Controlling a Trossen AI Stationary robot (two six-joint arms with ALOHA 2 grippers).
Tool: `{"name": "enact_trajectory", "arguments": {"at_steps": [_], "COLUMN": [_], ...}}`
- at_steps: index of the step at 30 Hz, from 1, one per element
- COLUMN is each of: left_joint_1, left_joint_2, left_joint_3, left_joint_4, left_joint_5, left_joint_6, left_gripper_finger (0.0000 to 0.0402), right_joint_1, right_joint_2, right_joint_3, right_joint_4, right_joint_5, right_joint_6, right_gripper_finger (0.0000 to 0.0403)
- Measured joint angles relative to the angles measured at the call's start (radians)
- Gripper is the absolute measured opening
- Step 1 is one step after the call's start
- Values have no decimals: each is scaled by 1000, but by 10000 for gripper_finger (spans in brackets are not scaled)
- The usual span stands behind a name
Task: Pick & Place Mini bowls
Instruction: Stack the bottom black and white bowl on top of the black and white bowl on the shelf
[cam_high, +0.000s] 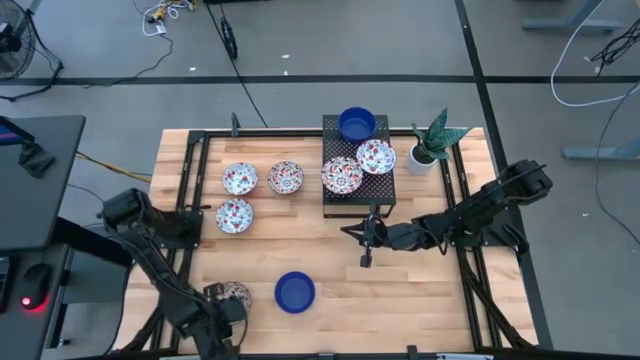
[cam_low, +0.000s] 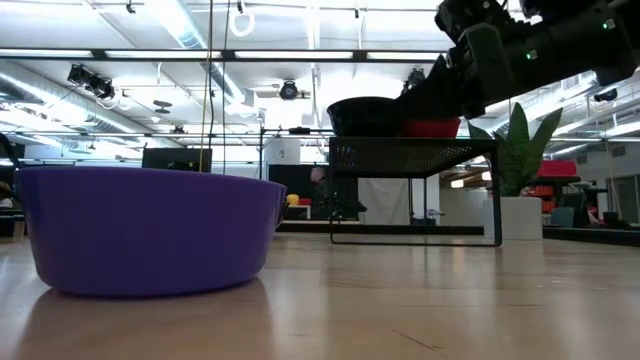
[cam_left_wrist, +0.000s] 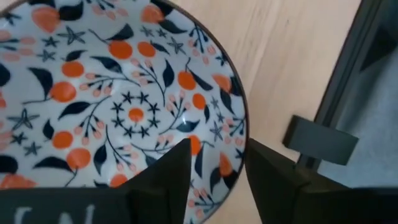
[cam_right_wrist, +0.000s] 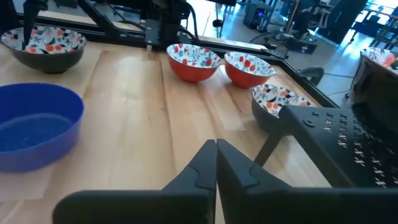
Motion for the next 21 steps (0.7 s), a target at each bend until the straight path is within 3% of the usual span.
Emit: {"name": "enact_trajectory", "arguments": {"at_steps": [8,16,21], "left_joint_1": [18,34,58], "left_joint_2": [5,0,0], "left_joint_3": [0,4,21], "left_joint_4": [2,-11,-31], "left_joint_5": [-51,-65,-80], "left_joint_6": [43,66,95], "left_gripper_finger": [108,29,28], "right_joint_1": [0,2,57], "right_joint_2": [0,0,-17], "right_joint_3": [0,0,0], "right_joint_4": [3,3,-10], "right_joint_5": [-1,-35,-35], "right_joint_6": [12,27,27], "right_gripper_finger": [9,9,9]}}
